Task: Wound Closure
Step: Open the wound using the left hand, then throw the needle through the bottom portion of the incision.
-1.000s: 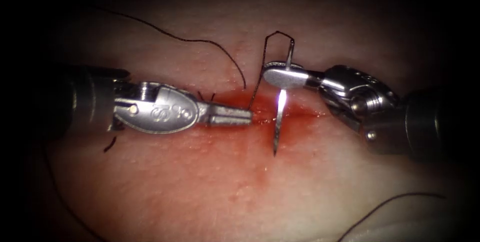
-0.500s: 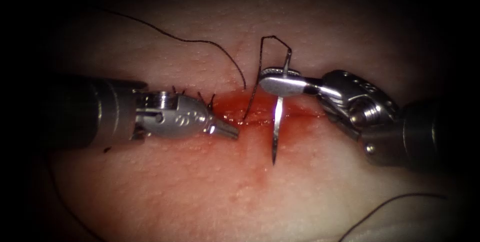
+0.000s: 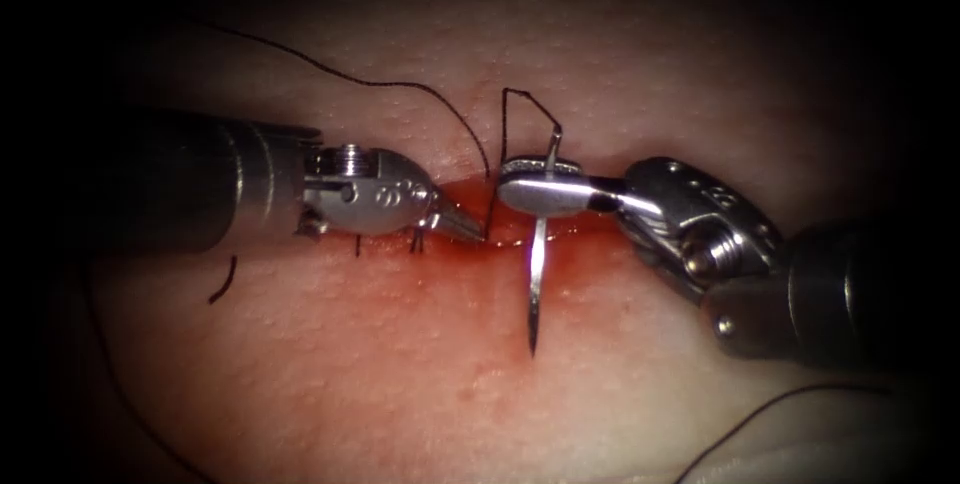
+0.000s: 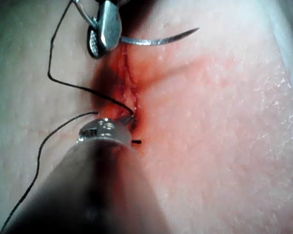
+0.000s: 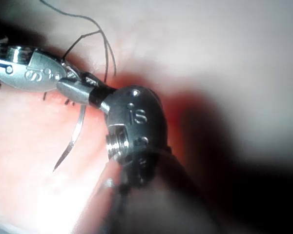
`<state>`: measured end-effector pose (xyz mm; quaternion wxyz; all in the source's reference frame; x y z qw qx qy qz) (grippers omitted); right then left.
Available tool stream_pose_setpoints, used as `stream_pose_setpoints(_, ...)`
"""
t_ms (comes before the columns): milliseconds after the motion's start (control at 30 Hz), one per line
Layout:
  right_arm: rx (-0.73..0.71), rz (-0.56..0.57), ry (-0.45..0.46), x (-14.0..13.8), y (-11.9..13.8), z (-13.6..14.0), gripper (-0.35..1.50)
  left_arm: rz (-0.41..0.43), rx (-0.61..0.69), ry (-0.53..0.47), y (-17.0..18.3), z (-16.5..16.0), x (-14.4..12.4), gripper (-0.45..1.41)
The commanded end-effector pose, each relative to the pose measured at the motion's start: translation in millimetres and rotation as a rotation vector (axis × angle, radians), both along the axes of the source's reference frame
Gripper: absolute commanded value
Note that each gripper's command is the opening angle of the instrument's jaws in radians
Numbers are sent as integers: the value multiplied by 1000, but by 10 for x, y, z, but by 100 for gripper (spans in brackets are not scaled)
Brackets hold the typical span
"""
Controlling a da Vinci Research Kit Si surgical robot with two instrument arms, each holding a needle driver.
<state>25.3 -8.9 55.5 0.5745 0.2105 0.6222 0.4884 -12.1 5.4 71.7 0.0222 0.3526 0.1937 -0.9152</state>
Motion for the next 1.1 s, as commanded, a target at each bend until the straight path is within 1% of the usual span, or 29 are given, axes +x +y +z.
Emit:
stream_pose_setpoints(33, -18, -2, -5, 6, -1, 7, -35, 2, 2, 6, 4, 8, -5, -45)
stream_pose_setpoints(233, -120, -7, -42, 9, 2, 10, -35, 38, 31, 73, 8, 22, -3, -45)
stream_pose_setpoints(267, -136, -9, -52, 10, 5, 12, -35, 70, 46, 95, 4, 28, -3, -45)
stream_pose_setpoints(333, -147, -8, -58, 11, 7, 14, -35, 108, 71, 109, -2, 34, -3, -45)
stream_pose_setpoints(467, -174, -8, -72, 13, 12, 18, -35, 177, 134, 142, -19, 43, -3, -45)
stream_pose_setpoints(533, -191, -9, -79, 12, 14, 20, -35, 195, 154, 145, -24, 46, -3, -45)
stream_pose_setpoints(700, -254, 14, -150, 13, 28, 31, -35, 198, 170, 137, -20, 47, -1, -45)
stream_pose_setpoints(767, -302, 12, -183, 14, 34, 36, -35, 193, 171, 140, -18, 45, -1, -45)
stream_pose_setpoints(800, -316, 18, -192, 15, 38, 41, -35, 177, 170, 155, -17, 44, -1, -45)
stream_pose_setpoints(833, -324, 21, -194, 16, 39, 44, -35, 177, 171, 155, -17, 43, -1, -42)
stream_pose_setpoints(967, -378, 27, -222, 22, 38, 60, -35, 170, 174, 161, -19, 44, 0, -42)
stream_pose_setpoints(1100, -426, 29, -244, 30, 35, 69, -35, 164, 180, 167, -21, 44, 2, -30)
